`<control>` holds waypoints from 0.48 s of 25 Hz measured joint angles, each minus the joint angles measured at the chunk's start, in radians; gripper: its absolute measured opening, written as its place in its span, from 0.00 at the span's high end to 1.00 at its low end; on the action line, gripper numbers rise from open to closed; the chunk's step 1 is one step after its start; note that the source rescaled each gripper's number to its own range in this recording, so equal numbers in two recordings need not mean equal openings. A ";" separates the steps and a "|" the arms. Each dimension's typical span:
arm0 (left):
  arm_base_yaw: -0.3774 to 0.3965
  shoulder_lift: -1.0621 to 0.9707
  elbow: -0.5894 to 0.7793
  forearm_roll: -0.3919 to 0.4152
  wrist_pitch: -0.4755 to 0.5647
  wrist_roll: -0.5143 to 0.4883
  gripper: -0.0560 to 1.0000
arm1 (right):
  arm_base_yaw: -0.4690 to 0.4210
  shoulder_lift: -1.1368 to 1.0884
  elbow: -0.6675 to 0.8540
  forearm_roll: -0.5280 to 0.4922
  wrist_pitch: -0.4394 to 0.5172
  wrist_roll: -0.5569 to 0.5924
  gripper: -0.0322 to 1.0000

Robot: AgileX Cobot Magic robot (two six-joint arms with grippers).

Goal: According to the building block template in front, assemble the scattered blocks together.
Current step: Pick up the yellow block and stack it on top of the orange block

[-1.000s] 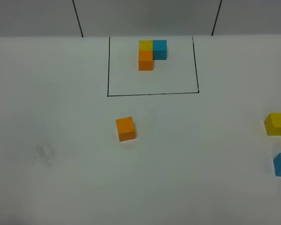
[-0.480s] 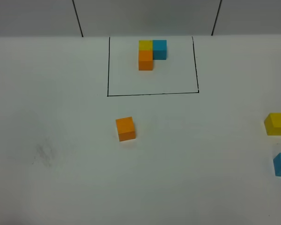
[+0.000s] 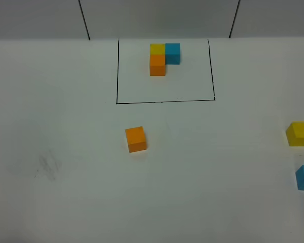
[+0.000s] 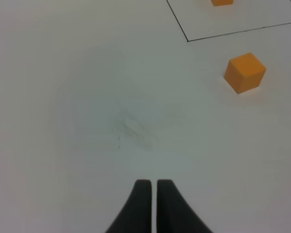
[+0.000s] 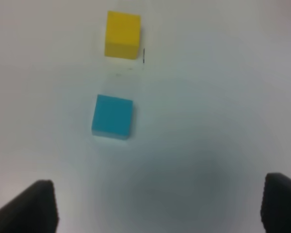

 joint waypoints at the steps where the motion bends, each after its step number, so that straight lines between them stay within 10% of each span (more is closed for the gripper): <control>1: 0.000 0.000 0.000 0.000 0.000 0.000 0.94 | 0.000 0.006 0.000 0.000 -0.003 -0.001 0.15; 12: 0.000 0.000 0.000 0.000 0.001 0.000 0.94 | 0.000 0.050 0.000 -0.001 -0.039 0.000 0.15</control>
